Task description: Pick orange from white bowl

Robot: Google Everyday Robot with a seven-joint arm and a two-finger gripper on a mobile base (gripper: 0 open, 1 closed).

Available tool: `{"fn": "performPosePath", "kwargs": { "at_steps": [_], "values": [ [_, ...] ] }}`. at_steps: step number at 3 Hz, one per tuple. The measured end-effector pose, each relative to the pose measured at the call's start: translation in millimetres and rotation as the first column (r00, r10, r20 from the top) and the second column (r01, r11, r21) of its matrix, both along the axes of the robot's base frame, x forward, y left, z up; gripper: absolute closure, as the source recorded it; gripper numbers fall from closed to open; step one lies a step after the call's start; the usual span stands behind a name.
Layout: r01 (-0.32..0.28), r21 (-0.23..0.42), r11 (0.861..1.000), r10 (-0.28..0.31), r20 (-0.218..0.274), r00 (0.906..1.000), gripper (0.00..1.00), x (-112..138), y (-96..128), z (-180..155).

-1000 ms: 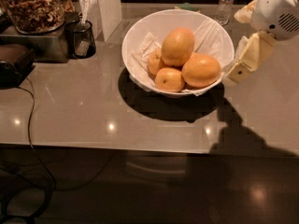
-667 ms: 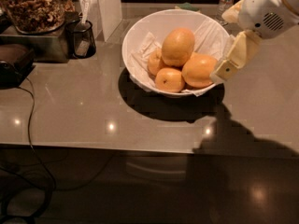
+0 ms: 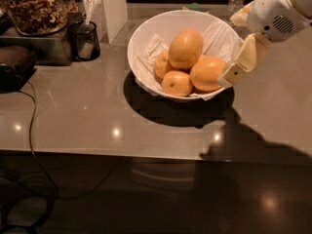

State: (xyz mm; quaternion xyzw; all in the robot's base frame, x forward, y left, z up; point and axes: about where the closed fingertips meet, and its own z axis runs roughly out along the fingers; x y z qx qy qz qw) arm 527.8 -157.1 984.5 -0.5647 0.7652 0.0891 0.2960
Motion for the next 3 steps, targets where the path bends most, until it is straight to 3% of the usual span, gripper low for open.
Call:
{"fn": "performPosePath", "kwargs": {
  "at_steps": [1,2,3],
  "values": [
    [-0.008,0.080,0.997,0.010,-0.031,0.9995,0.00,11,10,-12],
    [-0.007,0.081,0.997,0.010,-0.032,0.9994,0.00,11,11,-12],
    [0.002,0.139,0.990,0.014,-0.116,0.9931,0.00,16,19,-42]
  ]
}}
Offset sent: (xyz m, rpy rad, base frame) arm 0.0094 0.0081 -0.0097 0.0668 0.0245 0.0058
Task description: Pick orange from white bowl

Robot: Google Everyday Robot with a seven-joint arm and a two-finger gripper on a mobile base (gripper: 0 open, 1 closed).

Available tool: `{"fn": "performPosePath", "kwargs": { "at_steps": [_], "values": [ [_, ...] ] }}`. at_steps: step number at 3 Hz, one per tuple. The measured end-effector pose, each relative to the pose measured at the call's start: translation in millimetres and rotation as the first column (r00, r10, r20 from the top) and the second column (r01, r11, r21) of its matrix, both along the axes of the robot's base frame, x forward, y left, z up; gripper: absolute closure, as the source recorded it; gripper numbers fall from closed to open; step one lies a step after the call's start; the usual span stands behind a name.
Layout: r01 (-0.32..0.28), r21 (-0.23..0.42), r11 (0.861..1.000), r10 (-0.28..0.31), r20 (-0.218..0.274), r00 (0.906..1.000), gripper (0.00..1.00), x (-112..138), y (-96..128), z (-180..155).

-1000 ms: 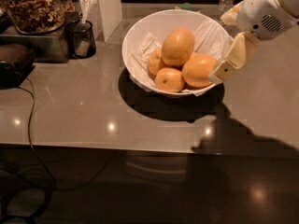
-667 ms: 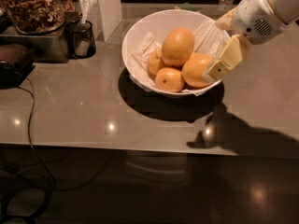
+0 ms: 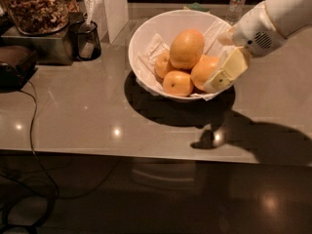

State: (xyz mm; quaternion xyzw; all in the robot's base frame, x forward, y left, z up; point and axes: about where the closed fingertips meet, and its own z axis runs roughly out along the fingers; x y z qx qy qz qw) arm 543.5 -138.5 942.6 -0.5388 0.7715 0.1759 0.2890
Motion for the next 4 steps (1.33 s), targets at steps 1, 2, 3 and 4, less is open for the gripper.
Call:
{"fn": "performPosePath", "kwargs": {
  "at_steps": [1,2,3,4],
  "values": [
    [0.003,0.040,0.999,0.001,-0.080,0.9968,0.00,7.8,9.8,-29.6],
    [0.003,0.041,0.999,0.001,-0.083,0.9966,0.04,8.2,10.0,-30.9],
    [0.003,0.041,0.999,0.001,-0.083,0.9966,0.23,8.2,10.0,-30.9],
    [0.002,0.041,0.999,0.001,-0.083,0.9966,0.47,8.2,10.1,-31.0]
  ]
}}
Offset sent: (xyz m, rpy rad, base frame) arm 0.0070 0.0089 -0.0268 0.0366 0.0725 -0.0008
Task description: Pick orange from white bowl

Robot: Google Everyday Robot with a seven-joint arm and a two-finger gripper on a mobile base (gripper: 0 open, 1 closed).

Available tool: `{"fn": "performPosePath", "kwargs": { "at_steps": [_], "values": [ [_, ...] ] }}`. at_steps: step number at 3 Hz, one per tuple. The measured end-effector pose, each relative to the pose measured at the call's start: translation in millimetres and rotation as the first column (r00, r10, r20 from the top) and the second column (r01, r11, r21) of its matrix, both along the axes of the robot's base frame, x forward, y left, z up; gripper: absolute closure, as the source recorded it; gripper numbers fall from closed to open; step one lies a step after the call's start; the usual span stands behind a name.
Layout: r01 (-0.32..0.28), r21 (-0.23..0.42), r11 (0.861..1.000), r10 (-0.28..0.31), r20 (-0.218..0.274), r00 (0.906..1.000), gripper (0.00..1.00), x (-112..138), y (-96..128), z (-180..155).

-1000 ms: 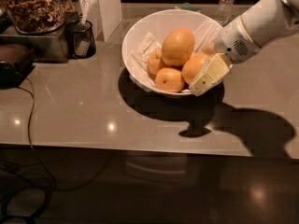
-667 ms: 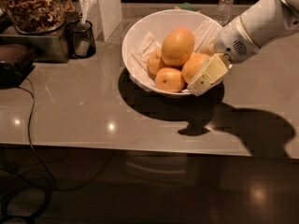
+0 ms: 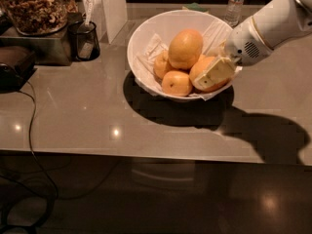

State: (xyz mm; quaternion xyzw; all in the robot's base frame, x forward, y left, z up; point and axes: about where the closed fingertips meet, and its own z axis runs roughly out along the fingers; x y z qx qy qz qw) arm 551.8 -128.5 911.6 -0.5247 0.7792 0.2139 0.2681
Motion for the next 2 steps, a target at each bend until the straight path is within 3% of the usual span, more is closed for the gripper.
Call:
{"fn": "performPosePath", "kwargs": {
  "at_steps": [2],
  "values": [
    [0.000,0.000,1.000,0.000,0.000,1.0000,0.93,0.0,0.1,0.0]
  ]
}}
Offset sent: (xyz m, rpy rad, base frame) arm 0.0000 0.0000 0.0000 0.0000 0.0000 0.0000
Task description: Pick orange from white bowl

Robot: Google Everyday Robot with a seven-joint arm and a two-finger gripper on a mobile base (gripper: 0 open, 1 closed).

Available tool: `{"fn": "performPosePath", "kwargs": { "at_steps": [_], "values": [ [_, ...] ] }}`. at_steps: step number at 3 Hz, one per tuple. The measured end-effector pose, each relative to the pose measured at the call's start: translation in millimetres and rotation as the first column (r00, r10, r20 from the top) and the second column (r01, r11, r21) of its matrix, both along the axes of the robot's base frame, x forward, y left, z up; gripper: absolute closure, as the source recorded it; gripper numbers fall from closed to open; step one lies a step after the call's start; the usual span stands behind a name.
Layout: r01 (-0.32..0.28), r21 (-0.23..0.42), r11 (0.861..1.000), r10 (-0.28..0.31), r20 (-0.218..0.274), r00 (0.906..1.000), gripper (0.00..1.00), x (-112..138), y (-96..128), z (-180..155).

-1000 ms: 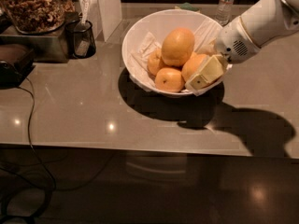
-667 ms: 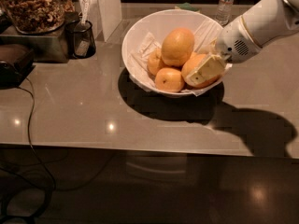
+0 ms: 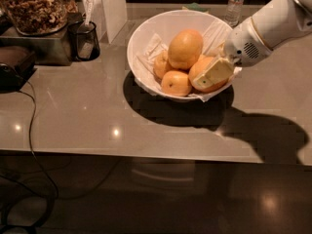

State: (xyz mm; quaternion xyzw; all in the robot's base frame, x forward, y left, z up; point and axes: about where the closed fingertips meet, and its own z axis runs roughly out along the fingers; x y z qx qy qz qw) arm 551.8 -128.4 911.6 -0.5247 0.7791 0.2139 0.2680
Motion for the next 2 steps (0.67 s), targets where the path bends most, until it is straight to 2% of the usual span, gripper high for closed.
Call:
{"fn": "performPosePath", "kwargs": {
  "at_steps": [1,2],
  "values": [
    [0.000,0.000,1.000,0.000,0.000,1.0000,1.00,0.0,0.1,0.0],
    [0.000,0.000,1.000,0.000,0.000,1.0000,1.00,0.0,0.1,0.0]
  ]
}}
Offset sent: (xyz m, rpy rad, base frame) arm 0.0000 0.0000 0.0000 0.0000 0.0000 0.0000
